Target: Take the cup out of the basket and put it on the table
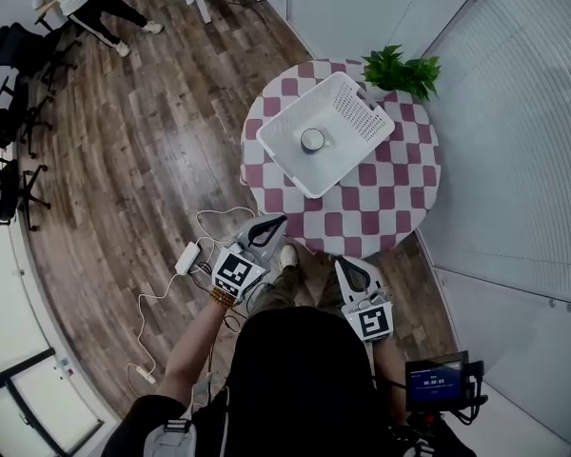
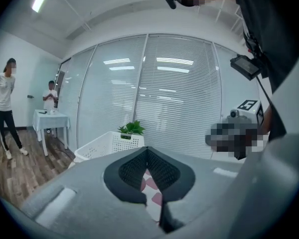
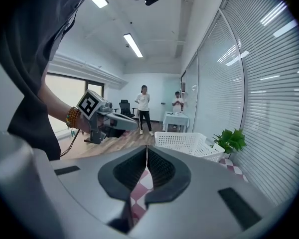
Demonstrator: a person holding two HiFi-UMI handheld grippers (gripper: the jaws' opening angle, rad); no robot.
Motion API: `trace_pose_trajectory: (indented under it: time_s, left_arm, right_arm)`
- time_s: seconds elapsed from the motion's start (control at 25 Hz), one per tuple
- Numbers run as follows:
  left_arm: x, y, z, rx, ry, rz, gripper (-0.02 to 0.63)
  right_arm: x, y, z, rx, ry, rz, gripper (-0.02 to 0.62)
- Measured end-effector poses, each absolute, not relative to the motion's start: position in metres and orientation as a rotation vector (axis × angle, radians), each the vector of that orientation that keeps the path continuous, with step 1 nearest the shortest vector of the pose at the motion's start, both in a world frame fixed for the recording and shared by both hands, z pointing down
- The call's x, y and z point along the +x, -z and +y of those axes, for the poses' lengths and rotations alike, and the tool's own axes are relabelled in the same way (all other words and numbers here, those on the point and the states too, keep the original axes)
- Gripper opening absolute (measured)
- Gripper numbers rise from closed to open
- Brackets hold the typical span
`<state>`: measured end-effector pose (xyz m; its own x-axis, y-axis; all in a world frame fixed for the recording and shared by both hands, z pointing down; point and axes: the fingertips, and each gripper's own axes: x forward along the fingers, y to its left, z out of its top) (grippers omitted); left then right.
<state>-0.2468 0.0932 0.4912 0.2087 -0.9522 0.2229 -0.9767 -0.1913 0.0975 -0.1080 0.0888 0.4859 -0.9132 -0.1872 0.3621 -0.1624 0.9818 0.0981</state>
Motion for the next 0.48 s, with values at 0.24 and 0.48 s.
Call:
trace_pose_trajectory:
  time_s: [0.24, 0.48]
  left_arm:
    - [-0.26, -0.491, 0.066, 2.27, -0.321, -1.804, 0.003]
    - [-0.267, -0.467, 0.035, 2.363, -0.542, -1.665, 0.003]
  right_arm:
    - [-0.106, -0.495, 0.067, 0.274, 0.073, -2.774, 0.011]
    - [-0.092, -0.494, 0.047, 0.367, -0.027, -2.783, 0.011]
